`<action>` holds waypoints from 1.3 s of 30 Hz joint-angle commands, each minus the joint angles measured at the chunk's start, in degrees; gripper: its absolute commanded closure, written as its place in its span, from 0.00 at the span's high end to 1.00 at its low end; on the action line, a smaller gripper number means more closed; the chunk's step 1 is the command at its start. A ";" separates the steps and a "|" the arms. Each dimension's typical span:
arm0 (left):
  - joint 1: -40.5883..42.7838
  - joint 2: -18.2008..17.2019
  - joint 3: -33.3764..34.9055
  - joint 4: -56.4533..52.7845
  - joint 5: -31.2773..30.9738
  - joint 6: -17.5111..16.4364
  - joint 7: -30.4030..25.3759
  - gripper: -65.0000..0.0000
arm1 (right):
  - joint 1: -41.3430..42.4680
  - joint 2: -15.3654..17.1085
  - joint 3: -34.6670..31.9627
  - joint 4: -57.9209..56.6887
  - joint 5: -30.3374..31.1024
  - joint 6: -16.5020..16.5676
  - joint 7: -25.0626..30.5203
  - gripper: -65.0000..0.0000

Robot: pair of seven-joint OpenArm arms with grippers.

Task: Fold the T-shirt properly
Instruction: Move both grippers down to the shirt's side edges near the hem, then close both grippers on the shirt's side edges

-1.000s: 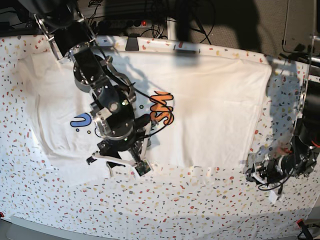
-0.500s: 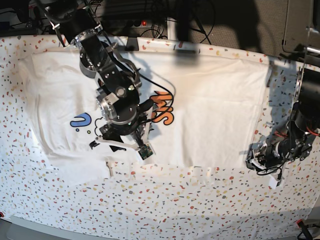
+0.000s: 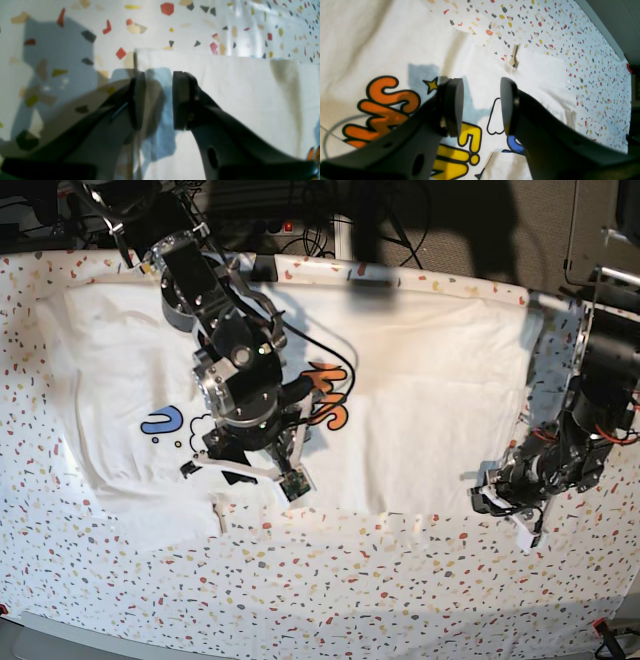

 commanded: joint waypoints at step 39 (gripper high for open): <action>-1.60 -0.35 -0.13 0.92 -5.18 -7.91 -2.01 0.26 | -1.86 -0.17 0.22 1.18 -0.76 -0.39 -0.09 0.38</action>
